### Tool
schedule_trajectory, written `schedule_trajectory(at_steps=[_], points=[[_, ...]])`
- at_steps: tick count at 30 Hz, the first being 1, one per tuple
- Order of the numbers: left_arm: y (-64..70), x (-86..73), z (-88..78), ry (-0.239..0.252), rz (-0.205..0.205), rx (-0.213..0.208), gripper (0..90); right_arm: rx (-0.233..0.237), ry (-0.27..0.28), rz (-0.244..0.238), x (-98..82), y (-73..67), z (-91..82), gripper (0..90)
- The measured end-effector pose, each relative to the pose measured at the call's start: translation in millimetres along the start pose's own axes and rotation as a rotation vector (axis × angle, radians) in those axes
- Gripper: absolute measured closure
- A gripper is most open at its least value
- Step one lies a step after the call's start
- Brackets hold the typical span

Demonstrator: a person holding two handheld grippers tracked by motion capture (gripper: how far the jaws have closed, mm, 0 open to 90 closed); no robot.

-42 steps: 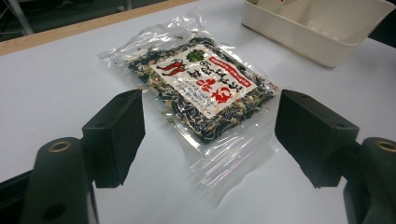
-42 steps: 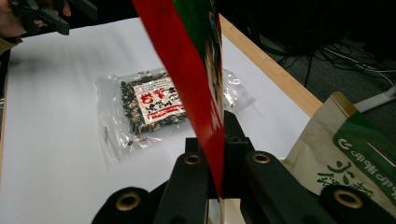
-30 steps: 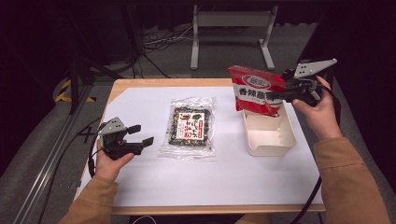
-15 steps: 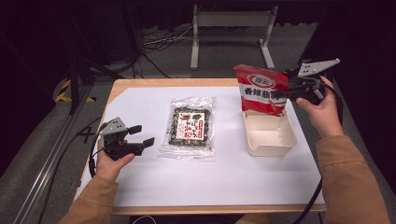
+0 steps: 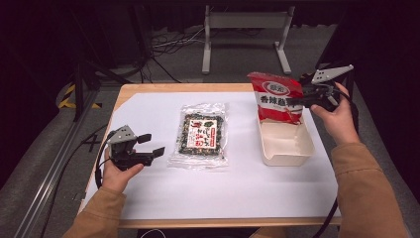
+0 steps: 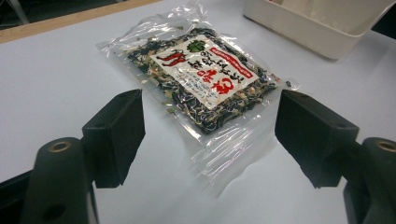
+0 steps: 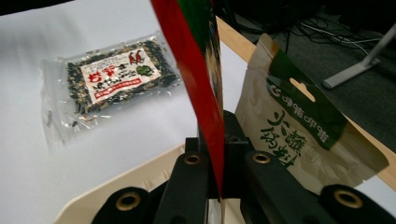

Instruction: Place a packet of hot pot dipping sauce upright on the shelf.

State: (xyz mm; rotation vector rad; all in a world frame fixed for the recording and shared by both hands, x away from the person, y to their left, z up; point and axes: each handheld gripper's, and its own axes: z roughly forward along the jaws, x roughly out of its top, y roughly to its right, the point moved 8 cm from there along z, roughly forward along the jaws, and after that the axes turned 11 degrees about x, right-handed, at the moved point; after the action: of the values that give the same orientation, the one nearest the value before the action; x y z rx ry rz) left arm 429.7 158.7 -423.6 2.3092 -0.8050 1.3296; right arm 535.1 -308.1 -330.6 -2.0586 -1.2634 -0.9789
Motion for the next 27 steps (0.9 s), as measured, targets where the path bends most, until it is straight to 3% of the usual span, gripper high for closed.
schedule_trajectory(at_steps=[27], points=[[-0.9,-0.9,0.8,-0.001,-0.001,0.001,24.7,-0.066,0.002,0.008,-20.2,19.2,17.8,88.9]])
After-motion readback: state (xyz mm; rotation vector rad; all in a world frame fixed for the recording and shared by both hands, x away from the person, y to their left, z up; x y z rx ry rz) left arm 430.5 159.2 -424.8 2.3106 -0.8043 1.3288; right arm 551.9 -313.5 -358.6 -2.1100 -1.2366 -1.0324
